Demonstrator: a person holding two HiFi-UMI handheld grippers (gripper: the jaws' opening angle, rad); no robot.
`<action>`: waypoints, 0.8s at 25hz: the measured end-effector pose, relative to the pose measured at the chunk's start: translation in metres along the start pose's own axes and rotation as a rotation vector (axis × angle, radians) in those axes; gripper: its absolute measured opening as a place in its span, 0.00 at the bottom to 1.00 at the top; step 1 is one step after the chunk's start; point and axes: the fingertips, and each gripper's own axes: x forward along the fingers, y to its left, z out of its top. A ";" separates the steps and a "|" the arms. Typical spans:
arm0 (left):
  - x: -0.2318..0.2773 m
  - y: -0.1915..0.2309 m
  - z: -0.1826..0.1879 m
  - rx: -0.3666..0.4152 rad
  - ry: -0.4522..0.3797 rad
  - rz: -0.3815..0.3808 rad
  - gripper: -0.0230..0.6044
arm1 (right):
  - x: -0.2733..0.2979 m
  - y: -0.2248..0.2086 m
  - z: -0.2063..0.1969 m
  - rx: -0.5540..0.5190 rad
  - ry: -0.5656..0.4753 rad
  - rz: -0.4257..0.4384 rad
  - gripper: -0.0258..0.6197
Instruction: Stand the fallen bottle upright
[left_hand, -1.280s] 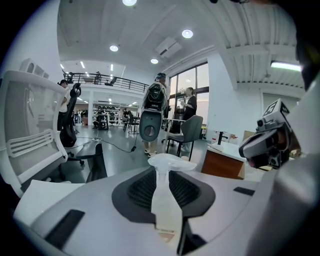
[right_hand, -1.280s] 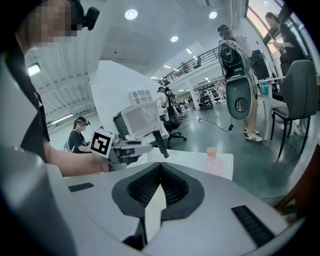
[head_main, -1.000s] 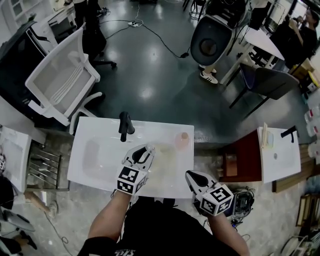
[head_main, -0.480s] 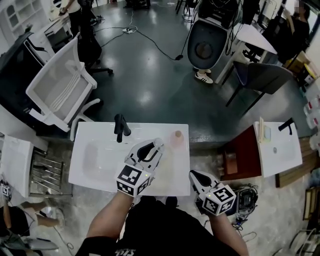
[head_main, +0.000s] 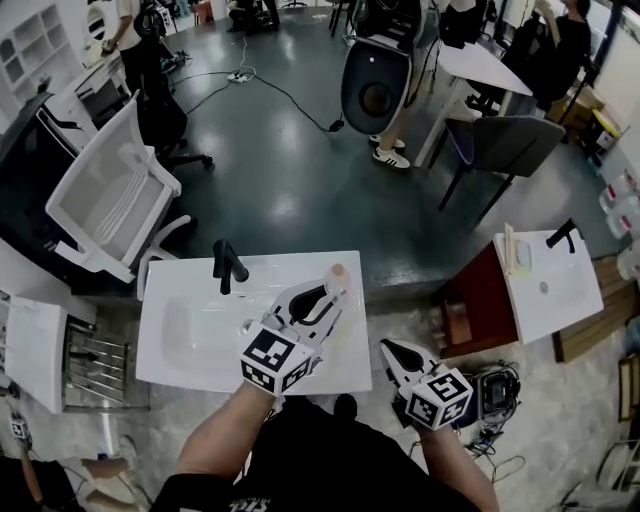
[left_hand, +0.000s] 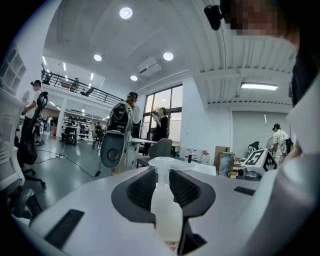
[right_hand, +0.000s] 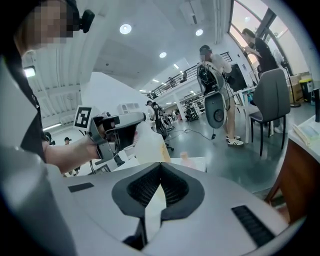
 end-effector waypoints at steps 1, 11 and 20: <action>0.004 -0.005 -0.002 0.002 0.006 -0.009 0.19 | -0.003 -0.002 0.000 0.000 -0.004 -0.001 0.06; 0.037 -0.042 -0.011 0.034 0.027 -0.089 0.19 | -0.021 -0.017 -0.005 0.015 0.003 -0.025 0.06; 0.029 -0.042 -0.011 0.085 -0.008 -0.117 0.20 | -0.028 -0.025 -0.012 0.004 0.022 -0.013 0.06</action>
